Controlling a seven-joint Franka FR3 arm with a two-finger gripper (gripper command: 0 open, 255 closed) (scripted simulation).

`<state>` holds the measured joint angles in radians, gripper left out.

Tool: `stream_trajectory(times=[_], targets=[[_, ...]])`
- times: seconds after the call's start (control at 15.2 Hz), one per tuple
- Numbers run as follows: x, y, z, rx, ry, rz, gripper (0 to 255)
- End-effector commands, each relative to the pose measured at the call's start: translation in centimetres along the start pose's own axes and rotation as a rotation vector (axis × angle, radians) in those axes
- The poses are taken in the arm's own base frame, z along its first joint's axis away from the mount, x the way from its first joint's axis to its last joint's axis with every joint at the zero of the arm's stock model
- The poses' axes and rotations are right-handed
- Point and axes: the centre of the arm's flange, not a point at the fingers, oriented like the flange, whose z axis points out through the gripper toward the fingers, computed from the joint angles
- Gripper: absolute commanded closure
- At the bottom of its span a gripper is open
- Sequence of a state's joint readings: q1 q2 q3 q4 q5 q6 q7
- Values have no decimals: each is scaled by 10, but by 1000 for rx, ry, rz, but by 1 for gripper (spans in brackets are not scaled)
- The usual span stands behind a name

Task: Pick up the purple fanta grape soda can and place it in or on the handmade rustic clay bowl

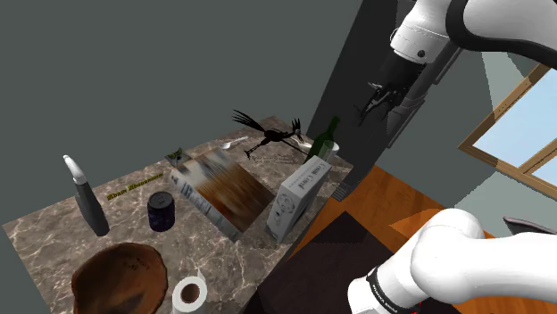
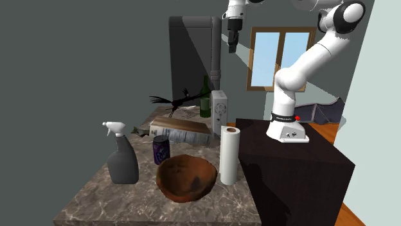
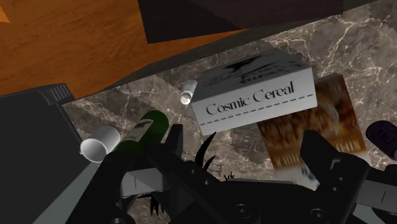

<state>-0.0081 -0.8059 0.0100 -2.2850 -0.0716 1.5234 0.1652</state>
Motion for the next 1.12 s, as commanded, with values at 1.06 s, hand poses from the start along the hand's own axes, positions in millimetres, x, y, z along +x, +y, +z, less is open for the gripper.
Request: stream_trajectory(times=[1.06], targets=[[81, -152, 119, 31, -36, 0, 0]])
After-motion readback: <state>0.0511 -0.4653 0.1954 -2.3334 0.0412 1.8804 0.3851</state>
